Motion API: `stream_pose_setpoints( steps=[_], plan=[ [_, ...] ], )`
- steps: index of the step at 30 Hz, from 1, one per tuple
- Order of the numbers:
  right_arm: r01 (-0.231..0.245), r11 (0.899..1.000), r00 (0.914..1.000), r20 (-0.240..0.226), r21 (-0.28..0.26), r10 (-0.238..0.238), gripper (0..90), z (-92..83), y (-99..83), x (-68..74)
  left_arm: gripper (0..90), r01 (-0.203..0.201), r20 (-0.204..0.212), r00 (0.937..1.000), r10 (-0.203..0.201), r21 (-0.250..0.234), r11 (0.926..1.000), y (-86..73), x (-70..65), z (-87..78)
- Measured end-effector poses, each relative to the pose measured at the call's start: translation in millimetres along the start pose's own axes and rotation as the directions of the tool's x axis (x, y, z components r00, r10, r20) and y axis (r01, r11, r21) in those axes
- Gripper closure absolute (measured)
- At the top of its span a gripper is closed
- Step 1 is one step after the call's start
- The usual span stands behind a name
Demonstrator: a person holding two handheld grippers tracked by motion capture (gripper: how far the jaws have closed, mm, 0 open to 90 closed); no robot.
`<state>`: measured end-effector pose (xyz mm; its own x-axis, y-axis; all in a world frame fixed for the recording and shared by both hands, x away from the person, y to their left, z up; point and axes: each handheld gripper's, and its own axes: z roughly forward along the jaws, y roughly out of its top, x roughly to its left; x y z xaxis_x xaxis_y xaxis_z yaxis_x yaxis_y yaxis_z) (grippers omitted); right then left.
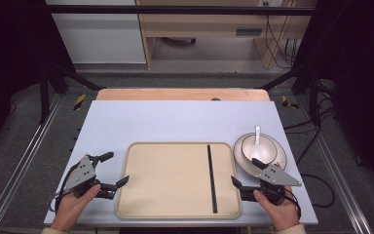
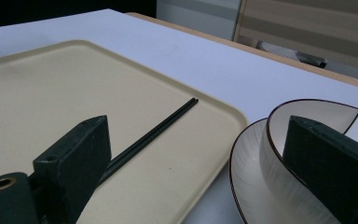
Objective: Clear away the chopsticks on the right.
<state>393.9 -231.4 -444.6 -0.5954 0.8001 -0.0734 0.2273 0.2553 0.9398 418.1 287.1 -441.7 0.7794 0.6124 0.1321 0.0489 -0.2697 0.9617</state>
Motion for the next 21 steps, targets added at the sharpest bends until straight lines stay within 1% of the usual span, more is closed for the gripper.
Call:
stream_pose_setpoints(
  steps=[2,4,5,6,8,10,12,14,16,18,21],
  plan=[
    [-0.001,1.0,1.0,-0.006,-0.005,0.001,7.8,-1.0,-2.2,0.2,4.2,0.003,0.006,1.0,-0.003,-0.017,0.9999,-2.5,0.3,-1.7],
    [0.001,1.0,0.9999,-0.011,-0.007,-0.001,7.8,-2.8,-4.9,0.8,3.6,0.002,0.007,1.0,-0.002,-0.019,0.9998,-6.0,0.4,-2.8],
    [-0.001,1.0,0.9999,-0.014,-0.016,0.001,7.8,-4.2,-7.7,0.0,3.6,0.005,0.002,1.0,-0.005,-0.013,0.9999,-9.3,0.7,-3.8],
    [-0.001,1.0,0.9999,-0.014,-0.016,0.001,7.8,-4.2,-7.7,0.0,3.6,0.005,0.002,1.0,-0.005,-0.013,0.9999,-9.3,0.7,-3.8],
    [0.002,1.0,0.9999,-0.013,-0.013,-0.002,7.8,-5.0,-10.4,-0.6,3.6,0.005,-0.017,0.9998,-0.005,-0.011,0.9999,-13.6,1.7,-6.1],
    [-0.003,1.0,0.9998,-0.018,-0.015,0.002,8.0,-5.7,-12.8,0.1,3.6,0.009,-0.023,0.9997,-0.009,-0.011,0.9999,-17.1,3.0,-8.9],
    [0.005,1.0,0.9998,-0.021,-0.008,-0.006,8.1,-5.5,-15.0,1.0,3.7,0.002,-0.029,0.9996,-0.003,-0.004,1.0,-20.7,4.9,-12.6],
    [-0.001,1.0,0.9998,-0.019,0.003,0.001,8.5,-4.9,-17.9,1.3,3.7,0.01,-0.041,0.9991,-0.01,-0.006,0.9999,-23.5,5.8,-14.7],
    [-0.003,1.0,0.9998,-0.021,0.015,0.003,8.9,-3.4,-21.3,0.7,3.6,0.004,-0.044,0.999,-0.004,0.0,1.0,-24.1,6.7,-16.2],
    [-0.007,0.999,0.9996,-0.026,0.031,0.008,9.1,-1.9,-24.4,-0.1,3.5,0.028,-0.037,0.9989,-0.028,0.0,0.9996,-25.4,6.6,-14.8],
    [-0.016,0.999,0.9995,-0.028,0.042,0.017,9.3,-0.8,-26.4,-0.5,3.0,0.046,-0.021,0.9988,-0.045,0.04,0.9982,-29.8,4.8,-9.8]
  ],
)
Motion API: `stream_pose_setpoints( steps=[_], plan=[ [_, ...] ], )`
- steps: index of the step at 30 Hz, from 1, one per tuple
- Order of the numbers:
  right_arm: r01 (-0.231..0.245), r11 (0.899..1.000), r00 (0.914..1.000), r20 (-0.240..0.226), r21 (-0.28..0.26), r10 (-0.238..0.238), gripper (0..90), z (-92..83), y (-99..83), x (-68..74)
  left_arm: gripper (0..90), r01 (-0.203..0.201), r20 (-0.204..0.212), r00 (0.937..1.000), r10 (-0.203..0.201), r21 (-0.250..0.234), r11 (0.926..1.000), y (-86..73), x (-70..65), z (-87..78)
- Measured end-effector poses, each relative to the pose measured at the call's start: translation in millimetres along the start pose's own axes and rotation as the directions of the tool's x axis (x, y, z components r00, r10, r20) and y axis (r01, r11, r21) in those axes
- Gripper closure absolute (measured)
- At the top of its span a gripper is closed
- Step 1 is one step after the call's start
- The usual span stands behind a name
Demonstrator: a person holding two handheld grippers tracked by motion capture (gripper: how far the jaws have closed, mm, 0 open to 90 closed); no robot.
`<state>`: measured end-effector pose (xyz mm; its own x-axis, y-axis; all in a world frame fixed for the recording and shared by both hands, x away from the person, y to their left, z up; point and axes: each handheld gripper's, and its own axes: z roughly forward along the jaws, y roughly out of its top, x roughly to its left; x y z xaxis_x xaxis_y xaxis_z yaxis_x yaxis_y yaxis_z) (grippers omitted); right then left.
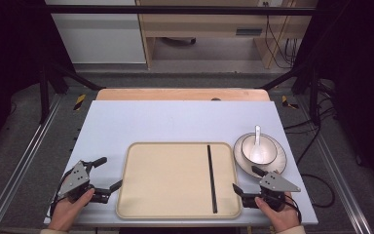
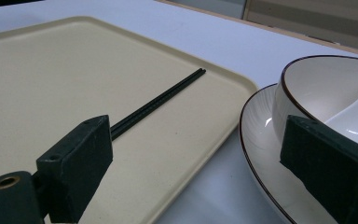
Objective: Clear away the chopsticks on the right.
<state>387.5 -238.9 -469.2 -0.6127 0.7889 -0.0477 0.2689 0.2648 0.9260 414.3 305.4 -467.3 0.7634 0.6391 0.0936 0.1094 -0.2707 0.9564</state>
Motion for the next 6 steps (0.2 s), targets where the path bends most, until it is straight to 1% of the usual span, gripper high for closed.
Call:
stream_pose_setpoints(
  steps=[1,4,6],
  plan=[
    [-0.003,1.0,1.0,0.002,0.004,0.003,9.4,0.3,0.0,0.7,3.0,0.002,0.004,1.0,-0.002,0.006,1.0,-0.9,-0.9,1.1],
    [0.011,1.0,0.9999,0.002,0.012,-0.011,9.3,0.5,0.4,1.5,3.0,0.002,0.005,1.0,-0.002,0.017,0.9998,-1.7,-2.2,1.6],
    [0.01,1.0,0.9999,0.004,0.013,-0.01,9.1,0.1,3.1,3.0,3.0,0.011,0.001,0.9999,-0.011,0.011,0.9999,-1.9,-1.6,0.5]
  ],
)
